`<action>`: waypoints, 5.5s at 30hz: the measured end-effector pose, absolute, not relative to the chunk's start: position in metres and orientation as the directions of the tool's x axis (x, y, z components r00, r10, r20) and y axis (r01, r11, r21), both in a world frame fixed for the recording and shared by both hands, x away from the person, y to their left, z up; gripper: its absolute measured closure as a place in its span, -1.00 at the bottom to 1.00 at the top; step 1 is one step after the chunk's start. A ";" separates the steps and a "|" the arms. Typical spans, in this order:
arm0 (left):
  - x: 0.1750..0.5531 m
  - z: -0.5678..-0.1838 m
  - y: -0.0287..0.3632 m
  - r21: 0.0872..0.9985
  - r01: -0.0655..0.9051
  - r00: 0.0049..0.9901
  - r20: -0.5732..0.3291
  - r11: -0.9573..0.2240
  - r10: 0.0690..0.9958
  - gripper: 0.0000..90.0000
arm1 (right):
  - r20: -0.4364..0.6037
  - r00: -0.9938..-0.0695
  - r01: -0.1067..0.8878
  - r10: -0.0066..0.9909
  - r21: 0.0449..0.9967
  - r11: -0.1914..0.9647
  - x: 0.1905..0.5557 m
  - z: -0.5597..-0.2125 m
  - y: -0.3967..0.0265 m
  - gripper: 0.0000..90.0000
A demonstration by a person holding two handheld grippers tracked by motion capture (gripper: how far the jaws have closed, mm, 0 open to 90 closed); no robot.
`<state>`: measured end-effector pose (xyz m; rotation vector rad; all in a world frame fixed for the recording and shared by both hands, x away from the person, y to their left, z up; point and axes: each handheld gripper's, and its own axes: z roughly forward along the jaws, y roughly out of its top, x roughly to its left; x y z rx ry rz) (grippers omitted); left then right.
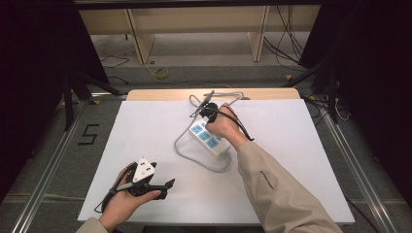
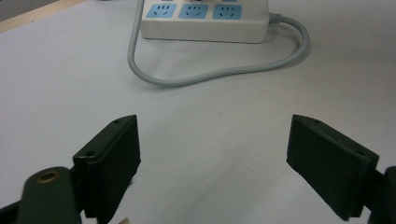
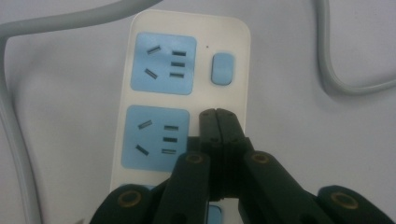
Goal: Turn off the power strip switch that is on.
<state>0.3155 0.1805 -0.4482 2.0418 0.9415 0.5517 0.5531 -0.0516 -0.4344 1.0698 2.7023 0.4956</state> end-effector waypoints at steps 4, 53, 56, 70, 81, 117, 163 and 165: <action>0.316 -0.448 0.180 0.811 0.427 0.627 0.053 -0.400 0.777 -0.62 | -0.054 -0.723 0.625 0.689 0.373 0.685 0.553 -0.434 -0.052 1.00; 0.316 -0.448 0.181 0.811 0.429 0.621 0.056 -0.399 0.782 -0.62 | -0.039 -0.710 0.608 0.703 0.470 0.640 0.534 -0.418 -0.080 1.00; 0.315 -0.448 0.181 0.811 0.429 0.620 0.057 -0.399 0.782 -0.62 | -0.037 -0.707 0.610 0.706 0.474 0.635 0.531 -0.419 -0.085 1.00; 0.315 -0.448 0.181 0.810 0.434 0.615 0.053 -0.394 0.787 -0.62 | -0.016 -0.708 0.594 0.706 0.527 0.608 0.515 -0.417 -0.107 1.00; 0.315 -0.448 0.182 0.809 0.436 0.613 0.055 -0.395 0.788 -0.62 | -0.017 -0.719 0.563 0.694 0.572 0.597 0.500 -0.413 -0.121 1.00; 0.316 -0.449 0.183 0.809 0.442 0.604 0.052 -0.388 0.795 -0.62 | 0.057 -0.686 0.523 0.725 0.731 0.438 0.442 -0.422 -0.191 0.27; 0.314 -0.448 0.189 0.811 0.443 0.595 0.053 -0.382 0.802 -0.62 | 0.066 -0.729 0.415 0.681 0.834 0.363 0.342 -0.444 -0.263 -0.42; 0.314 -0.448 0.188 0.810 0.445 0.597 0.051 -0.383 0.801 -0.62 | 0.068 -0.729 0.416 0.681 0.834 0.362 0.341 -0.444 -0.263 -0.42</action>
